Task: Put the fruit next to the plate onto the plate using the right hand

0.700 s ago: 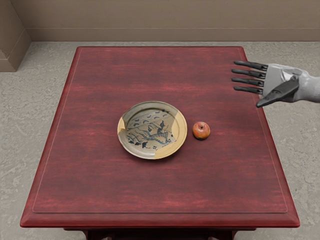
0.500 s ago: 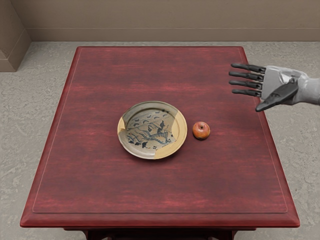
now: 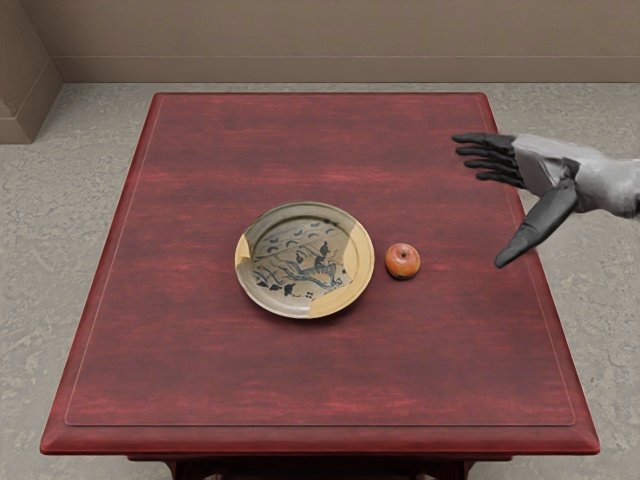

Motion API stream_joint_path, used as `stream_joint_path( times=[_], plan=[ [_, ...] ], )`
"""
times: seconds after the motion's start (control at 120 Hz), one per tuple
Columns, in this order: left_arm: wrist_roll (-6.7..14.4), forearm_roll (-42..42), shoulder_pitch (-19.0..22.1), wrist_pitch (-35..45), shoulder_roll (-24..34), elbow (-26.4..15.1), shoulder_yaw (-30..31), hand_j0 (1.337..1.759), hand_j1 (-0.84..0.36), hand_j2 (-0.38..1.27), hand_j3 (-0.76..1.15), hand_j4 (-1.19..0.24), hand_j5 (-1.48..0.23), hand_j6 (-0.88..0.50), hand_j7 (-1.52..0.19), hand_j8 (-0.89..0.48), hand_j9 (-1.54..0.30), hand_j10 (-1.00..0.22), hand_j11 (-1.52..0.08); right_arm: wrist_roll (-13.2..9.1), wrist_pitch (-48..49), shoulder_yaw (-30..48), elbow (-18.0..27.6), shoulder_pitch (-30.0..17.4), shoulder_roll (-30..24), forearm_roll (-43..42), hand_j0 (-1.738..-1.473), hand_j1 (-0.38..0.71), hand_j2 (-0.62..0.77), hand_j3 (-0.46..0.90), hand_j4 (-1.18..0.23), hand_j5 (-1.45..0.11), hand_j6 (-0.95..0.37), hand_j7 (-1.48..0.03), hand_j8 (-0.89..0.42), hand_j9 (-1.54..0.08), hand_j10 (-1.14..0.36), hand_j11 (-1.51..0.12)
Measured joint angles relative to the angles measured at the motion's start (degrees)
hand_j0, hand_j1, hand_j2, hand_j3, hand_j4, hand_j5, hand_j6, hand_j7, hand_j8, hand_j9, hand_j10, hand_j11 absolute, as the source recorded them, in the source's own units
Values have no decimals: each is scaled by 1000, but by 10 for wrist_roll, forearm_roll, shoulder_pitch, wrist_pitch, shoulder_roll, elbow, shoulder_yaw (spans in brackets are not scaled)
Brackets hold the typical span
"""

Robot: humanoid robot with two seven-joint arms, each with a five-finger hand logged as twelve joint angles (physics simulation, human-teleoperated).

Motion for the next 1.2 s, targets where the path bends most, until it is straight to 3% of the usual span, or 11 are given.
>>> stream_joint_path(
  times=[0.117,0.183,0.3,0.392,0.5,0.7,0.85,0.925,1.042,1.2],
  plan=[
    [0,0,0,0,0,0,0,1658,53,50,0,-247,-321,-247,-321,-247,-321,-247,-321,-5,-119,-38,9,-5,37,-57,-1658,-299,-6,0,-46,-57,-47,-57,-47,-57,-46,-57],
    [0,0,0,0,0,0,0,1658,53,50,0,-247,-321,-247,-321,-247,-321,-247,-321,-19,-192,-70,12,-6,62,-88,-1658,-300,-6,0,-46,-56,-47,-56,-46,-56,-46,-56],
    [0,0,0,0,0,0,0,1658,53,50,0,-247,-321,-247,-321,-247,-321,-247,-321,-61,-318,-127,15,-5,107,-141,-1658,-301,-5,0,-45,-56,-47,-55,-46,-56,-45,-55],
    [0,0,0,0,0,0,0,1658,53,50,0,-247,-321,-247,-321,-247,-321,-247,-321,-111,-386,-160,15,3,146,-166,-1658,-300,-5,0,-45,-56,-47,-56,-46,-56,-45,-56],
    [0,0,0,0,0,0,0,1658,53,50,0,-247,-321,-247,-321,-247,-321,-247,-321,-160,-421,-208,16,23,184,-179,-1658,-299,-6,0,-45,-57,-47,-56,-46,-56,-45,-56],
    [0,0,0,0,0,0,0,1658,53,50,0,-247,-321,-247,-321,-247,-321,-247,-321,-214,-438,-250,17,65,223,-184,-1658,-299,-6,0,-45,-57,-46,-56,-46,-57,-45,-57],
    [0,0,0,0,0,0,0,1658,53,50,0,-247,-321,-247,-321,-247,-321,-247,-321,-271,-440,-274,17,113,244,-179,-1658,-298,-7,0,-46,-58,-47,-57,-46,-58,-46,-58],
    [0,0,0,0,0,0,0,1658,53,50,0,-247,-321,-247,-321,-247,-321,-247,-321,-285,-440,-296,17,150,257,-150,-1658,-297,-7,0,-46,-58,-47,-58,-47,-58,-46,-58],
    [0,0,0,0,0,0,0,1658,53,50,0,-247,-321,-247,-321,-247,-321,-247,-321,-293,-440,-390,17,247,315,-76,-1658,-296,-7,0,-46,-59,-47,-58,-47,-59,-46,-58],
    [0,0,0,0,0,0,0,1658,53,50,0,-247,-321,-247,-321,-247,-321,-247,-321,-297,-440,-451,16,314,348,-32,-1658,-295,-8,0,-47,-60,-48,-59,-47,-60,-47,-60]
  ],
)
